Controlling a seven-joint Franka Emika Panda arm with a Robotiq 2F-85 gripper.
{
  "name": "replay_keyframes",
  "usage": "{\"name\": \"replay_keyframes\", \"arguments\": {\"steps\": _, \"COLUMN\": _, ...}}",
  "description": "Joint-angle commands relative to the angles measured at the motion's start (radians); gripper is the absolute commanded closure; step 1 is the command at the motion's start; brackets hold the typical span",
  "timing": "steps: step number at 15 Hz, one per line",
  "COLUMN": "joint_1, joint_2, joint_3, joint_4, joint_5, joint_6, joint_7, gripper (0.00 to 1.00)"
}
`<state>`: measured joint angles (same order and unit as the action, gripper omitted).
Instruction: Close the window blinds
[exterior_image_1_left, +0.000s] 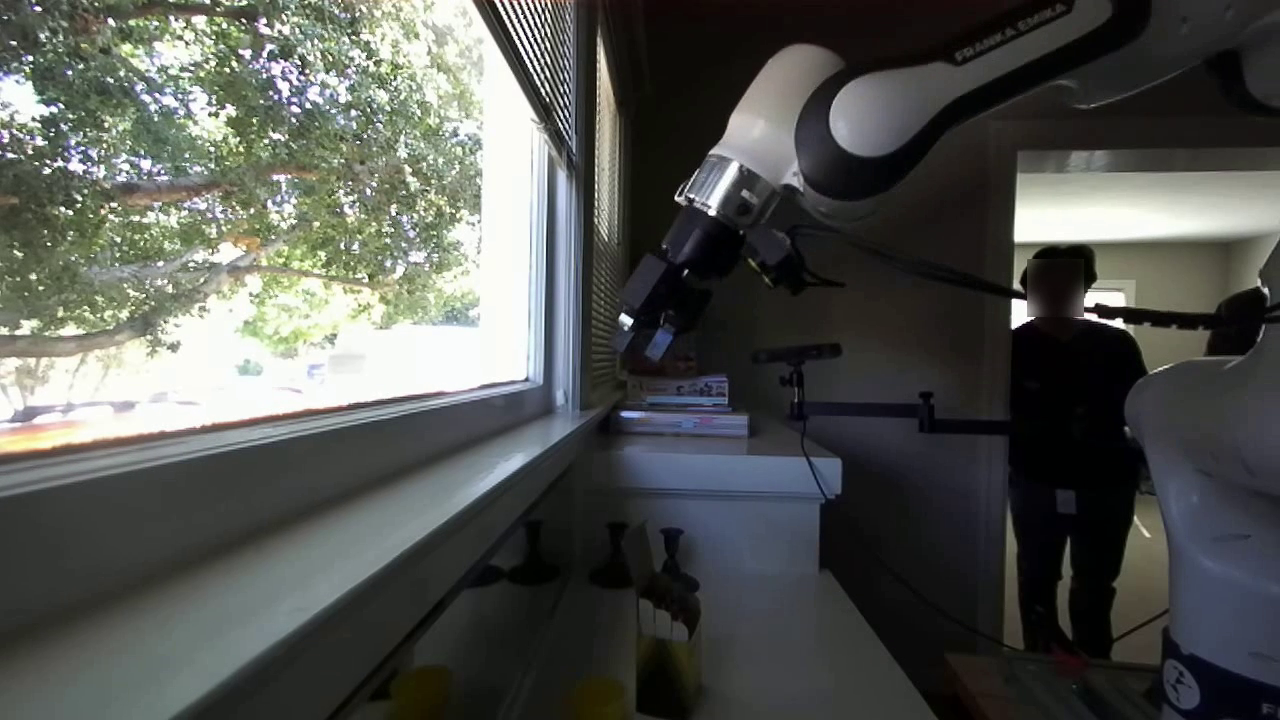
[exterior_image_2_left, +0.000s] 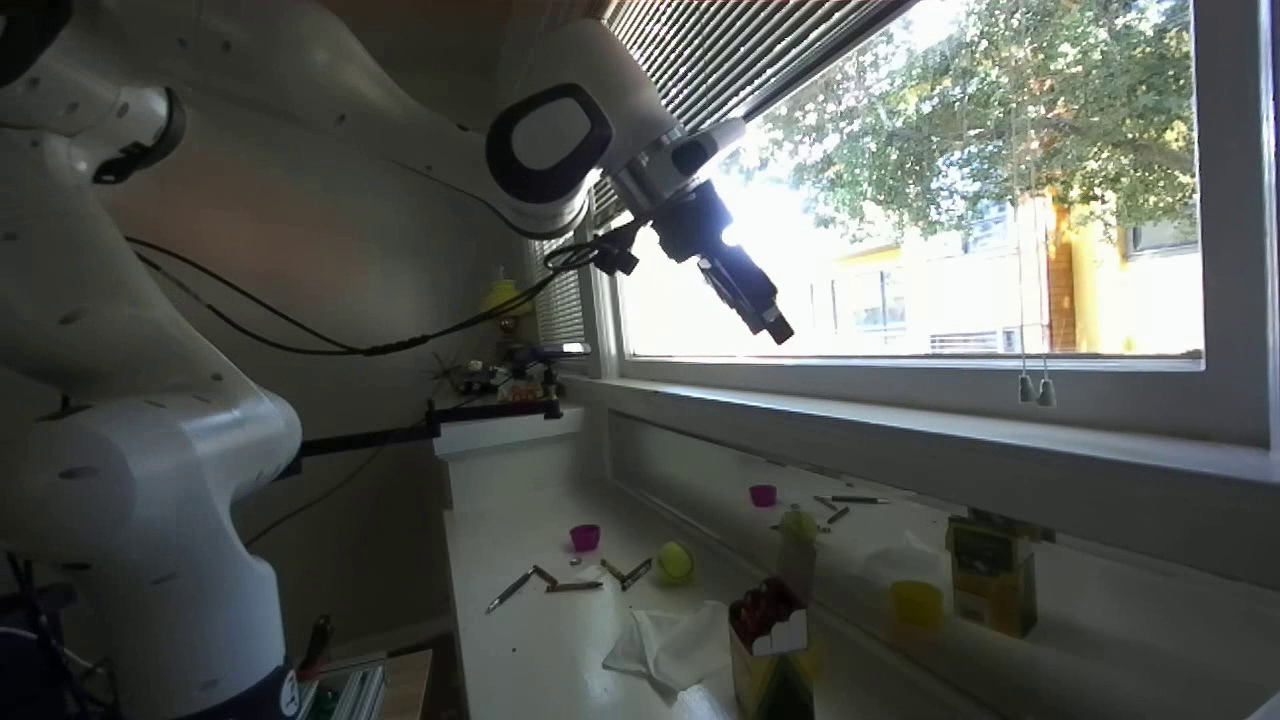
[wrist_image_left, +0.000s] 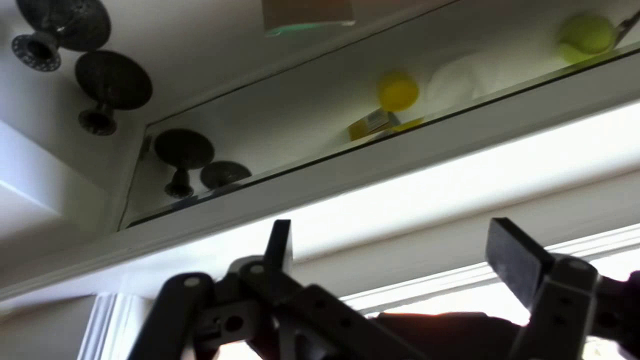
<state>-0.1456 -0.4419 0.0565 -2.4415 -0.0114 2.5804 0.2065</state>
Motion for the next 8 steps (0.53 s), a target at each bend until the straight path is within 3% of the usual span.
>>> {"name": "replay_keyframes", "arguments": {"steps": 1, "joint_1": -0.128, "joint_2": 0.088, "joint_3": 0.079, "joint_4": 0.049, "joint_5": -0.204, "joint_6": 0.088, "joint_7": 0.164, "gripper": 0.00}}
{"name": "replay_keyframes", "arguments": {"steps": 4, "joint_1": -0.241, "joint_2": 0.136, "joint_3": 0.133, "joint_4": 0.066, "joint_5": -0.387, "joint_6": 0.192, "joint_7": 0.347, "gripper": 0.00}}
{"name": "replay_keyframes", "arguments": {"steps": 5, "joint_1": -0.159, "joint_2": 0.094, "joint_3": 0.076, "joint_4": 0.031, "joint_5": -0.296, "joint_6": 0.132, "joint_7": 0.236, "gripper": 0.00}}
{"name": "replay_keyframes", "arguments": {"steps": 8, "joint_1": -0.162, "joint_2": 0.108, "joint_3": 0.071, "joint_4": 0.032, "joint_5": -0.309, "joint_6": 0.143, "joint_7": 0.250, "gripper": 0.00}}
